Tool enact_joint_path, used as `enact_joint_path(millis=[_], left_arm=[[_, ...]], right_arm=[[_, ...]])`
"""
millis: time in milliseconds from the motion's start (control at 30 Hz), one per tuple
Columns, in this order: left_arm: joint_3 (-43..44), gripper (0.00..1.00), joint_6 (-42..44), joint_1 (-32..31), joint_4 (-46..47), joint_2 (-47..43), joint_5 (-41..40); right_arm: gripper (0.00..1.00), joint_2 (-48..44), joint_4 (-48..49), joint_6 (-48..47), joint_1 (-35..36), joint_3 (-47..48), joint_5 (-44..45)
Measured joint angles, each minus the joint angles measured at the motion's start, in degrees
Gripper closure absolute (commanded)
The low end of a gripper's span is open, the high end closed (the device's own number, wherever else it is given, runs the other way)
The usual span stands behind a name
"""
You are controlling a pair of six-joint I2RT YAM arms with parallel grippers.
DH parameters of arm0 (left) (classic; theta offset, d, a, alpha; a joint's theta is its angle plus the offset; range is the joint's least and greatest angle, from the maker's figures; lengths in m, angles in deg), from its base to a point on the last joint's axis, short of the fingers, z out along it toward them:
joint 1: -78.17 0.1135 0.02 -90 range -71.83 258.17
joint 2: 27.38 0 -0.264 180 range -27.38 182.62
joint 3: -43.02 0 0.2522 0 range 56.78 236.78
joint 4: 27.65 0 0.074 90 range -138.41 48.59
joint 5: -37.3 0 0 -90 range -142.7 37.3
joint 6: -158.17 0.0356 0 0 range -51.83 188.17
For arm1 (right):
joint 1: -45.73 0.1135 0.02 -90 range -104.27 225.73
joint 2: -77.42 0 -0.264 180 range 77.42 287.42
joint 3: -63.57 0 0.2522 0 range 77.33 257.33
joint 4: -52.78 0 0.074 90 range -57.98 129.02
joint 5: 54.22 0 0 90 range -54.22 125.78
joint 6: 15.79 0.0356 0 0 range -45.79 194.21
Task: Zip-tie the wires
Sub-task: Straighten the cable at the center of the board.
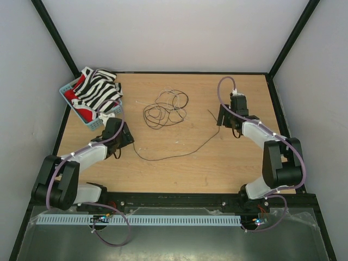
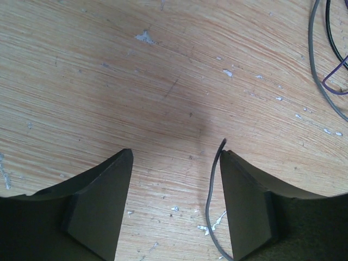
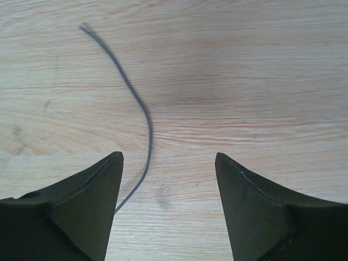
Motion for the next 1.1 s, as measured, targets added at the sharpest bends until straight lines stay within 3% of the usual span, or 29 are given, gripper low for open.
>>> enact_joint_path(millis=[267, 533, 800, 1100], left_arm=[[5.0, 0.11, 1.0, 0.5, -2.0, 1.9, 2.1], [8.8, 0.07, 1.6, 2.4, -1.9, 1.3, 4.4], [8.7, 0.06, 5.1, 3.4, -2.4, -9.2, 7.9], [8.1, 0.06, 9.2, 3.6, -2.4, -21.8, 14.6]], right_arm=[[0.17, -1.0, 0.7, -0.5, 0.0, 1.6, -12.4], [0.19, -1.5, 3.5, 2.3, 0.7, 2.5, -19.0], [0.21, 3.8, 6.5, 5.6, 6.2, 10.8, -19.0], [0.25, 19.6, 6.5, 9.5, 13.6, 25.9, -17.3]])
